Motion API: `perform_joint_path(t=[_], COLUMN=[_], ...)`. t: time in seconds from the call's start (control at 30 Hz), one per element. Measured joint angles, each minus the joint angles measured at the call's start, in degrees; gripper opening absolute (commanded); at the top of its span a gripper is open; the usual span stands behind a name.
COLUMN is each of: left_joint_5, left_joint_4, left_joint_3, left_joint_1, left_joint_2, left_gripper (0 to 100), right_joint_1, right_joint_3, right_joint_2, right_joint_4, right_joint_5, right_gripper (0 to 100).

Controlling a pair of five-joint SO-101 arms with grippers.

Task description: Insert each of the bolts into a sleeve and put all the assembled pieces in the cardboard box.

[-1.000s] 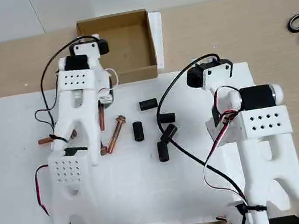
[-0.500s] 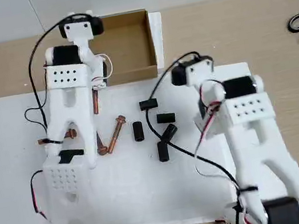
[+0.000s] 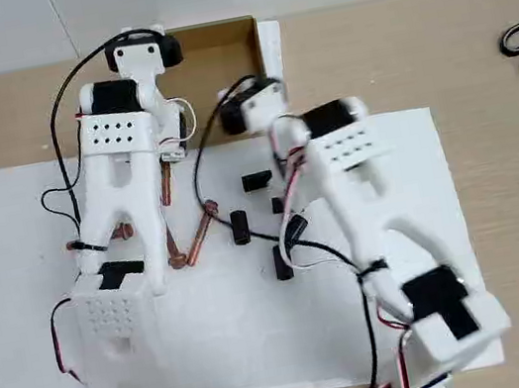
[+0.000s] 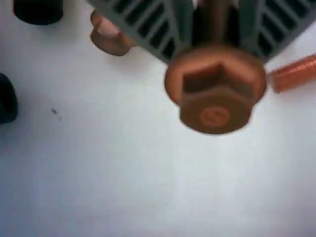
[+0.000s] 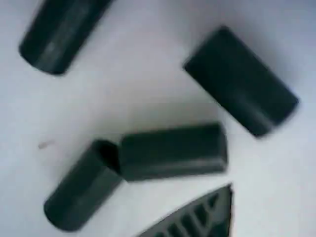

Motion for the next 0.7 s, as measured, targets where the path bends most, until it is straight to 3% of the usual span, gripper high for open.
perform_joint_path(t=[0.27,0.7], left_joint_5=[0.0,0.0], left_joint_4=[0.0,0.0], left_joint_3=[0.0,0.0], left_joint_1=[0.0,0.0], left_joint_2=[0.0,0.0], left_gripper=[0,0], right_joint_1=[-5.1,-9.8], right_joint_3=[-3.2,-8.9], right_joint_2=[8.8,12.2], right_joint_4=[-5.1,-2.7], right_joint_5=[-11.2,-28.0], right_gripper=[19.1,19.1])
